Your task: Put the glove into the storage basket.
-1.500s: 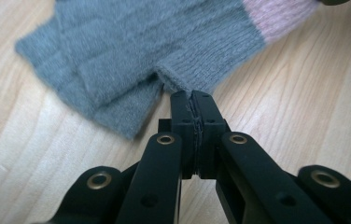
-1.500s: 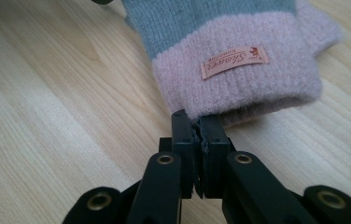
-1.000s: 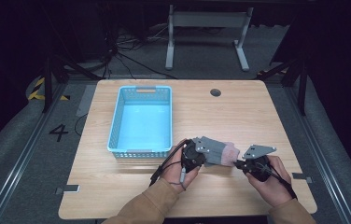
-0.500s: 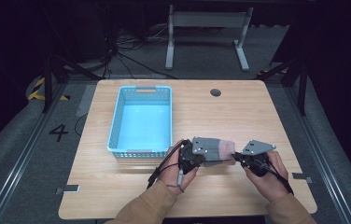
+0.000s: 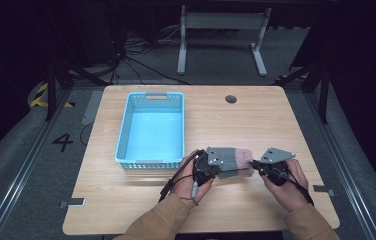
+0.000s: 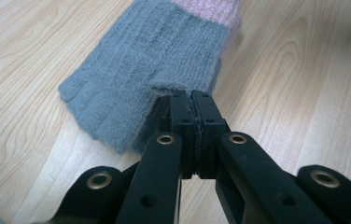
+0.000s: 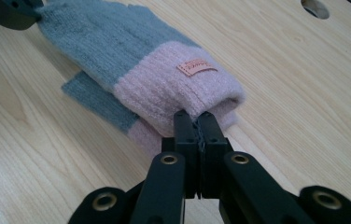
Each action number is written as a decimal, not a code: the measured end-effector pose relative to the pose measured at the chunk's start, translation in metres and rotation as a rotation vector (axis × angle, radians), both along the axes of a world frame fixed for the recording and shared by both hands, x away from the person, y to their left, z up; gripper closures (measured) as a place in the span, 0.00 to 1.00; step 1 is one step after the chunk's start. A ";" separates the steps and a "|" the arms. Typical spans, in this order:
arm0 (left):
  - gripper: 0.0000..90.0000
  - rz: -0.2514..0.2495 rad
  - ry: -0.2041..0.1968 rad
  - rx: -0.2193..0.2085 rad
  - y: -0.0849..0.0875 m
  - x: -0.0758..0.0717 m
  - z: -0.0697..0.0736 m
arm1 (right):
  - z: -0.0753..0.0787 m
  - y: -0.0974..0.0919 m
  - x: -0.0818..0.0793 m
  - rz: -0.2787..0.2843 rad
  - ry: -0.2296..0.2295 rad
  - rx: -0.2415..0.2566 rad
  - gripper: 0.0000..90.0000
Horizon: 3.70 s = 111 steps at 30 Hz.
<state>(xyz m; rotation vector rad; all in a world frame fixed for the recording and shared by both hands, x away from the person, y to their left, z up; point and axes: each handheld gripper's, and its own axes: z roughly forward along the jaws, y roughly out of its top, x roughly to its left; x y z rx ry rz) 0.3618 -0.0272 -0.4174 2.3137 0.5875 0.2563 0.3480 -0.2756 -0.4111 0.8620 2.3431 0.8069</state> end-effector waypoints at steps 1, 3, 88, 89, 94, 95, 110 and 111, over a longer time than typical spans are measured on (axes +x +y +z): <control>0.99 0.005 0.006 0.000 -0.001 0.000 -0.001 | -0.001 -0.001 0.000 -0.002 -0.004 0.000 0.99; 0.99 -0.003 0.004 0.001 -0.003 0.001 -0.002 | -0.002 -0.003 0.000 -0.005 -0.007 -0.006 0.99; 0.59 0.054 0.206 0.029 0.116 -0.021 0.016 | 0.001 0.045 0.075 0.063 0.289 0.088 0.39; 0.59 0.047 0.218 0.014 0.117 -0.020 0.017 | -0.001 0.046 0.076 0.064 0.296 0.084 0.38; 0.58 0.045 0.223 0.008 0.117 -0.018 0.016 | -0.009 0.050 0.079 0.058 0.320 0.066 0.35; 0.58 0.044 0.225 0.008 0.117 -0.017 0.016 | -0.010 0.050 0.079 0.057 0.319 0.062 0.35; 0.55 0.049 0.227 0.012 0.118 -0.014 0.013 | -0.010 0.058 0.078 0.080 0.300 0.034 0.34; 0.55 0.049 0.225 0.012 0.118 -0.014 0.013 | -0.012 0.059 0.079 0.079 0.310 0.030 0.34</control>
